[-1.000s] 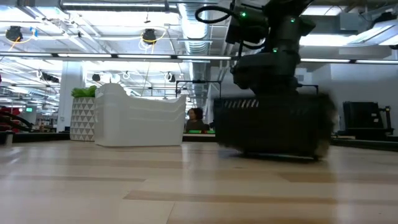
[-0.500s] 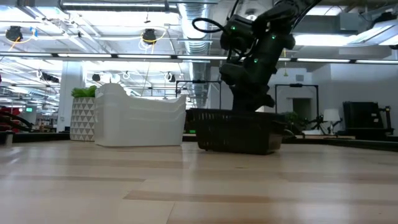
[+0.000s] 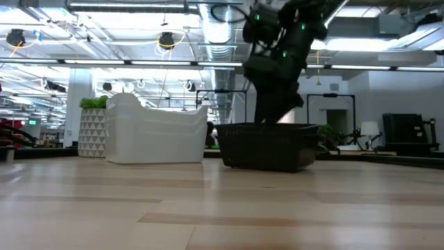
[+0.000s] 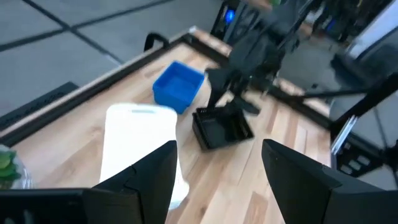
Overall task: Stack baskets by color
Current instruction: Stack the bottom right black bin on the top black bin, then stack the bottom black bin on the black bins
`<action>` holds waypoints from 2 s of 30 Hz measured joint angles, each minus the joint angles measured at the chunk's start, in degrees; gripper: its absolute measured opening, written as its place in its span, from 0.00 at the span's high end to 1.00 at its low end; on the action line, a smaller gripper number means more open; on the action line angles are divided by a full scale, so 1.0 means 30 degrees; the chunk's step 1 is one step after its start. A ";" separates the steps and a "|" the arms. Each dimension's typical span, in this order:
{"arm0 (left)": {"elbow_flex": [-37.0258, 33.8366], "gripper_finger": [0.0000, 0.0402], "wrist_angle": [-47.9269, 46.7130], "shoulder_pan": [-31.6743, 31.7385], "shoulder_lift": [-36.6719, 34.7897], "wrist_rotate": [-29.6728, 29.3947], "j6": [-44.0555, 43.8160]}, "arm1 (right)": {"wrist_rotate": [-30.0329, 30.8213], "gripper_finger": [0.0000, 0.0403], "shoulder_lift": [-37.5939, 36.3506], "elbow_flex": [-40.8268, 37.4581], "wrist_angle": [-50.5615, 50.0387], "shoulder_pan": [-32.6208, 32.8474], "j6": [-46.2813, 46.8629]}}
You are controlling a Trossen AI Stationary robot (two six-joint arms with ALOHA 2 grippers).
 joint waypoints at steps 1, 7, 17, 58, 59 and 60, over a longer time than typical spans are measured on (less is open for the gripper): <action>0.0000 0.44 -0.0242 -0.0002 0.0135 0.0231 -0.0047 | 0.0358 0.42 -0.0115 0.0270 -0.0378 0.0173 -0.0235; 0.0000 0.44 -0.1530 -0.0007 0.1592 0.0884 -0.0846 | 0.2301 0.39 -0.0190 0.1736 -0.2393 0.0789 -0.0827; -0.0053 0.44 -0.5223 -0.1102 0.6080 0.4775 -0.5073 | 0.2637 0.40 -0.1495 0.3005 -0.6404 0.2922 0.0126; -0.4452 0.44 0.1905 -1.0803 1.8332 0.8852 -1.6931 | 0.8472 0.40 -0.3928 0.2983 -0.8093 1.0924 0.5380; -0.4452 0.44 0.2329 -1.0457 1.8332 0.8035 -1.6264 | 0.8472 0.40 -0.3928 0.2983 -0.8027 1.0924 0.5432; -0.4452 0.44 0.2715 -1.0064 1.8332 0.7182 -1.5385 | 0.8472 0.40 -0.3928 0.2983 -0.7983 1.0924 0.5446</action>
